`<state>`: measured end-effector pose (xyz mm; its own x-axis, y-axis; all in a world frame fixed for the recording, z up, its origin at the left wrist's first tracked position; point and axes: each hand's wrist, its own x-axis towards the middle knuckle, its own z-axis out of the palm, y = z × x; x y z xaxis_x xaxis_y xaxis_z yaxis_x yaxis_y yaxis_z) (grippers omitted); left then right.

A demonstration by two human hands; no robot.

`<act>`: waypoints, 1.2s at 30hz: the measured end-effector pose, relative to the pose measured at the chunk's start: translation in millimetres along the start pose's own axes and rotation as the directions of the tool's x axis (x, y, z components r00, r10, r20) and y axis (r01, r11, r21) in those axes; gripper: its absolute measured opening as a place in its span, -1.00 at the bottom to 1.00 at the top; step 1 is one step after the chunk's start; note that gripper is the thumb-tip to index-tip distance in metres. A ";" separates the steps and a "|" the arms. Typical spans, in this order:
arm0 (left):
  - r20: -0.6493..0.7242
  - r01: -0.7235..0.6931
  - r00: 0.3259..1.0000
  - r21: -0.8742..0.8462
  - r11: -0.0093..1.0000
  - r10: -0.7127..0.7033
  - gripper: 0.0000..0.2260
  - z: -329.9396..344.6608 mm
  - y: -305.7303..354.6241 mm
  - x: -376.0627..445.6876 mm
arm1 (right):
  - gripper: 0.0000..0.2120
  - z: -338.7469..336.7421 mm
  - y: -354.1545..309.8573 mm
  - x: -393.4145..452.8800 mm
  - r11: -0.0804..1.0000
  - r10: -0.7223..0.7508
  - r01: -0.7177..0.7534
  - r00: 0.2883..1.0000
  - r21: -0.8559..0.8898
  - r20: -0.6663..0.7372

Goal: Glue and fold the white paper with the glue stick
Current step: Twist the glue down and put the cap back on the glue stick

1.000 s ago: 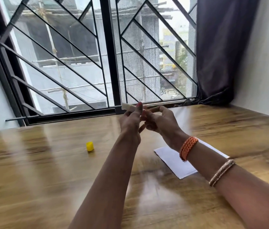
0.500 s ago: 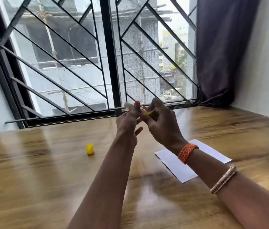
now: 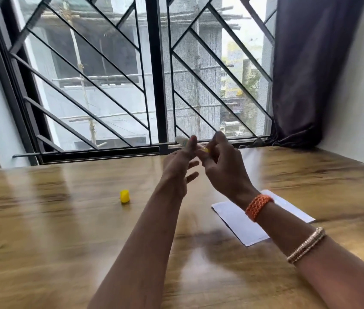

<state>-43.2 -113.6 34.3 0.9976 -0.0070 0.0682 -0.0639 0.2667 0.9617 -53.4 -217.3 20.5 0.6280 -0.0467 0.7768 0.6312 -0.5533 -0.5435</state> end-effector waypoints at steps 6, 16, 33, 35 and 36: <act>0.012 0.154 0.988 0.019 0.988 -0.154 -0.81 -1.9 2.8 -2.9 | -0.83 -0.2 0.5 -3.1 0.917 -0.246 0.258 0.966 -0.303 0.078; 0.220 0.124 0.965 0.087 0.988 -0.141 -0.84 -12.2 7.0 -2.9 | -0.81 -0.5 -12.7 2.0 0.521 0.659 -0.704 0.691 0.483 0.296; 0.130 0.165 0.977 0.057 0.985 -0.171 -0.77 -19.1 4.0 -3.6 | -0.79 7.3 -7.7 -8.9 0.954 -0.031 0.006 0.996 -0.301 -0.078; 0.165 0.159 0.972 0.063 0.985 -0.167 -0.79 -21.1 3.7 -2.1 | -0.78 5.3 -8.1 -6.5 0.994 0.088 -0.087 0.996 -0.070 0.001; 0.180 0.154 0.970 0.071 0.986 -0.164 -0.79 -22.3 3.5 -0.9 | -0.78 4.6 -8.9 -5.3 0.991 0.127 -0.128 0.991 0.035 0.035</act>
<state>-43.8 -91.1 31.6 0.9736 -0.2238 -0.0441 0.0887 0.1932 0.9771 -60.3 -208.3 19.8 0.7184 -0.0877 0.6900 0.5612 -0.5131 -0.6495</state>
